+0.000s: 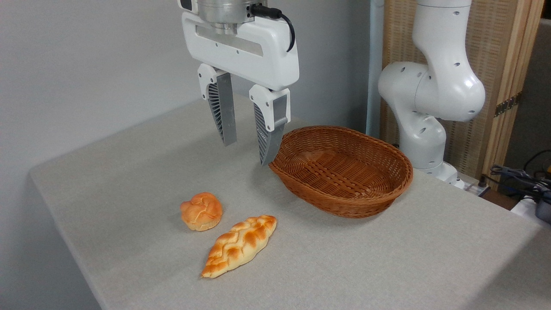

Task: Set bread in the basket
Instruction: 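Move the open gripper down over the round bread roll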

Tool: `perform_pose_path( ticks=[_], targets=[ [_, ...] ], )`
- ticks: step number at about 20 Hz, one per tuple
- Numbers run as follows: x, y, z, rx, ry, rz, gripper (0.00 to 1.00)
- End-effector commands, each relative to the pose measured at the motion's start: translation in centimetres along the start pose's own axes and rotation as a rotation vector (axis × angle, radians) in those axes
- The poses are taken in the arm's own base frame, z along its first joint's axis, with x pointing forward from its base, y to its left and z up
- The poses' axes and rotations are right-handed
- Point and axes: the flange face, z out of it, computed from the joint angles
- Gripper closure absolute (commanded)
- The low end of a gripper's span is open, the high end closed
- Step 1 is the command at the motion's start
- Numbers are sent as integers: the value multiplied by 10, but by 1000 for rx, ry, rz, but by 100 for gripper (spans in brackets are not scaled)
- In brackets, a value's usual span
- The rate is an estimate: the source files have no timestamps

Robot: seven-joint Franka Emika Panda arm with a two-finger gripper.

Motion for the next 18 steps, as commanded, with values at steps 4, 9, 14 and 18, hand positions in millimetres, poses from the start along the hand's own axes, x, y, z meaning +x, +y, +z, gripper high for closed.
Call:
perform_pose_path(
  ticks=[4, 9, 14, 18],
  targets=[
    [2, 4, 5, -40, -31, 5, 0],
    [9, 10, 8, -45, -36, 21, 0],
    [30, 31, 27, -66, -52, 59, 0],
    [54, 52, 65, -57, -43, 113, 0]
  ],
)
